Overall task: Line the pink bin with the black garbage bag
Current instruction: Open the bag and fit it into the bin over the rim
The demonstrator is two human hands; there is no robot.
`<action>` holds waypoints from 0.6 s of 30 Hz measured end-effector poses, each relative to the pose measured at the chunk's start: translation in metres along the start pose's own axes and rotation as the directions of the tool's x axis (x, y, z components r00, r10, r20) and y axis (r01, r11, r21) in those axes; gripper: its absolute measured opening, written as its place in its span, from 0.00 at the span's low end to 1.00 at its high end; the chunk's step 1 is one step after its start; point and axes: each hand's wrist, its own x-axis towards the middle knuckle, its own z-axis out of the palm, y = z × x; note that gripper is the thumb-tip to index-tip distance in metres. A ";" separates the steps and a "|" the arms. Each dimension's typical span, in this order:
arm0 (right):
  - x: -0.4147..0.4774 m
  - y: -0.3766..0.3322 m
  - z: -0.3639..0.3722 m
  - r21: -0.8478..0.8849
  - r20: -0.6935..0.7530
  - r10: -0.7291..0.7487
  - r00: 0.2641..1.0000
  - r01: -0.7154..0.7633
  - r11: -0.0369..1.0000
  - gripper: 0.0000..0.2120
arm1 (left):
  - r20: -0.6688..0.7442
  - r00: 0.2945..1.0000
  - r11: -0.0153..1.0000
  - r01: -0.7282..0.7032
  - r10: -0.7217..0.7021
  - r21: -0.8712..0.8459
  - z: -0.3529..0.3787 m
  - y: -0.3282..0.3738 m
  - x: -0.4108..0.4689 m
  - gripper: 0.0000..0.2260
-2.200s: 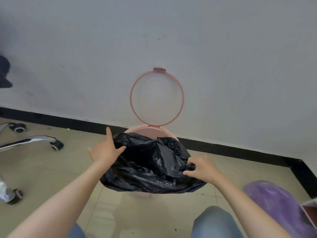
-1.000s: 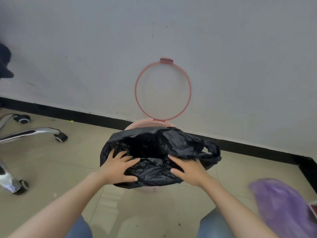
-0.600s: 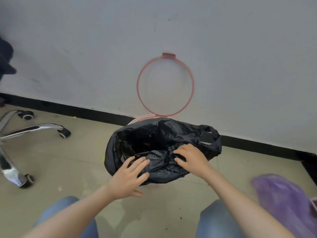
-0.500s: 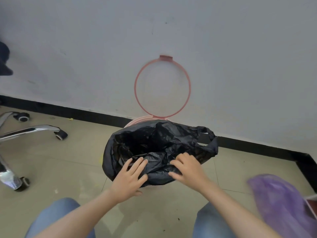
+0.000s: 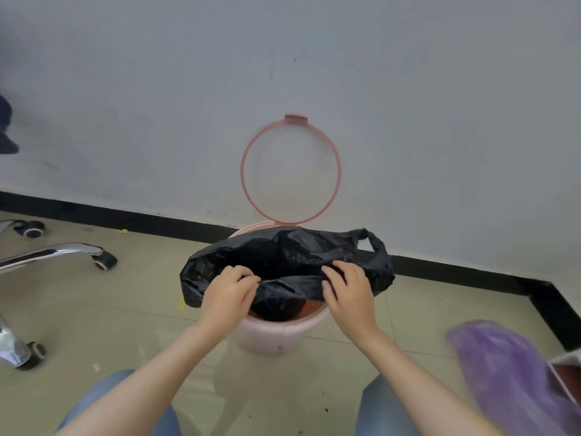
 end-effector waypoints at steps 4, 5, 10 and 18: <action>-0.015 -0.023 0.008 -0.139 0.128 -0.180 0.975 0.197 0.971 0.22 | 0.133 0.962 0.911 0.268 -0.238 -0.314 -0.011 -0.003 0.008 0.07; -0.014 -0.026 0.011 -0.157 0.151 -0.119 0.981 0.143 0.977 0.20 | 0.148 0.957 0.897 0.287 -0.251 -0.336 -0.014 -0.004 0.008 0.07; -0.007 -0.012 0.017 -0.019 0.032 0.024 0.999 -0.023 1.000 0.13 | 0.236 0.941 0.934 0.294 -0.245 -0.202 -0.018 -0.021 -0.006 0.10; -0.064 0.004 0.021 -0.168 0.612 -0.135 0.780 0.295 0.940 0.15 | 0.628 0.771 0.896 -0.348 0.107 0.275 -0.010 -0.040 -0.043 0.10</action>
